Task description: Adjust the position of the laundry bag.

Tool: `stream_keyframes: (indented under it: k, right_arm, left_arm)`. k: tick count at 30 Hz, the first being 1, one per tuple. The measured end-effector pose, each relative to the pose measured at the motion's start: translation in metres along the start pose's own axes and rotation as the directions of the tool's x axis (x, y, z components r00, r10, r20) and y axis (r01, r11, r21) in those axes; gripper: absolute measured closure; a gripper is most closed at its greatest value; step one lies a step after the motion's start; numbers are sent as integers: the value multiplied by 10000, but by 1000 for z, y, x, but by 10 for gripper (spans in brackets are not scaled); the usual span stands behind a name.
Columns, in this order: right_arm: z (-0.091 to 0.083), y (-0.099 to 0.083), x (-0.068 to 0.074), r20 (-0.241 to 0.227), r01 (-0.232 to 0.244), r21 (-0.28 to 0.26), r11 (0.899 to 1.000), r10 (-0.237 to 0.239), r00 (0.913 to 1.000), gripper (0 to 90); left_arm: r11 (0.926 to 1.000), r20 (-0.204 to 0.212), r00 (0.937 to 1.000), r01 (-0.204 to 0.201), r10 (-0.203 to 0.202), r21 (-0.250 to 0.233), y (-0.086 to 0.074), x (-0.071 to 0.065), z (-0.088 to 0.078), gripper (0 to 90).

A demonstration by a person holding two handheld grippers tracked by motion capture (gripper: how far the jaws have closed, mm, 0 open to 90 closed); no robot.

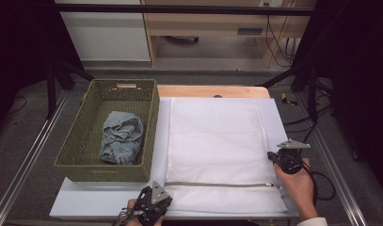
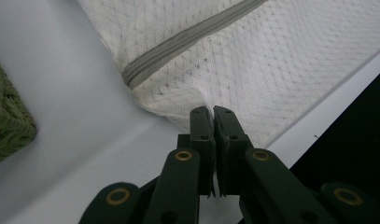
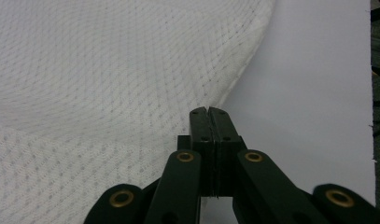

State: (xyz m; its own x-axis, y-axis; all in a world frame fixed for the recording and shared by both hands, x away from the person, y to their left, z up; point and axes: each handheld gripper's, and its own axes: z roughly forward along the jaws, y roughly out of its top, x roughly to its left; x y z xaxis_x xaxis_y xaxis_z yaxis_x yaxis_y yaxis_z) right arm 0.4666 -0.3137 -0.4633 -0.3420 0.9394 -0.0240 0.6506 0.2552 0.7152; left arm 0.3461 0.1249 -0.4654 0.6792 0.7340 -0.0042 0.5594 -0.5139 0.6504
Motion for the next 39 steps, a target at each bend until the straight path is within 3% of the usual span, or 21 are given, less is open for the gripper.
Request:
stream_keyframes:
  k: [9, 22, 39]
  right_arm:
    - [-3, -2, -6, 79, -108, -3, 9999, 108, 9999, 899]
    - [-3, -5, -15, 225, -280, -44, 9996, 281, 9994, 899]
    - [-4, -6, -16, 268, -321, -93, 9994, 323, 9991, 890]
  left_arm:
    - [9996, 57, 10000, -23, 24, -284, 5, -2, 2, 873]
    - [9993, 129, 9998, -129, 134, -343, 8, -7, 7, 873]
    - [9992, 136, 9998, -158, 163, -360, 9, -7, 9, 873]
